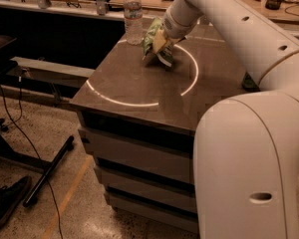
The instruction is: Move green jalapeno chip bag near water bottle
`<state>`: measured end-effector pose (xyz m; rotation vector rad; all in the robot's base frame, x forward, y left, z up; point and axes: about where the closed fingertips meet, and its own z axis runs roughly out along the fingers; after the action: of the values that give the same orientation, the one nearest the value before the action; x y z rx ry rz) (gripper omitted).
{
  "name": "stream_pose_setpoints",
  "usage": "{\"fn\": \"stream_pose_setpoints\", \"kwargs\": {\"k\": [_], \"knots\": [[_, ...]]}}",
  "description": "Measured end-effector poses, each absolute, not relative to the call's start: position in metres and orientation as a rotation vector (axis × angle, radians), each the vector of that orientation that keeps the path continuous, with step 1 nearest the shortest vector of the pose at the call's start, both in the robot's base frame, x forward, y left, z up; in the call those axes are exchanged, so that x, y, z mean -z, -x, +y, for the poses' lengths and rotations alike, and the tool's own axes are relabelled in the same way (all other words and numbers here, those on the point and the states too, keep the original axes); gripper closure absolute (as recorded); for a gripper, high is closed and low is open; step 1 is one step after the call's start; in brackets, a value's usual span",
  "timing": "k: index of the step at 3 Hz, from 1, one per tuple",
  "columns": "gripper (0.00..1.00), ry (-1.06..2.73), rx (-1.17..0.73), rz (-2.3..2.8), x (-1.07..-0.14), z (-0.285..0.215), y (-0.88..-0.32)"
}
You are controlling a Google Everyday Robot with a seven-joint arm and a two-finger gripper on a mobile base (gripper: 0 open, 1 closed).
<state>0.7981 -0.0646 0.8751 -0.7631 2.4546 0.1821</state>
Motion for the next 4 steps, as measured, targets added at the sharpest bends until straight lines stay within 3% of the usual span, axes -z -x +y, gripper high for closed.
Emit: {"fn": "stream_pose_setpoints", "kwargs": {"k": [1, 4], "knots": [[0.97, 0.769, -0.184, 2.463, -0.871, -0.059, -0.802], [0.29, 0.768, -0.176, 2.484, -0.861, -0.054, -0.805]]}}
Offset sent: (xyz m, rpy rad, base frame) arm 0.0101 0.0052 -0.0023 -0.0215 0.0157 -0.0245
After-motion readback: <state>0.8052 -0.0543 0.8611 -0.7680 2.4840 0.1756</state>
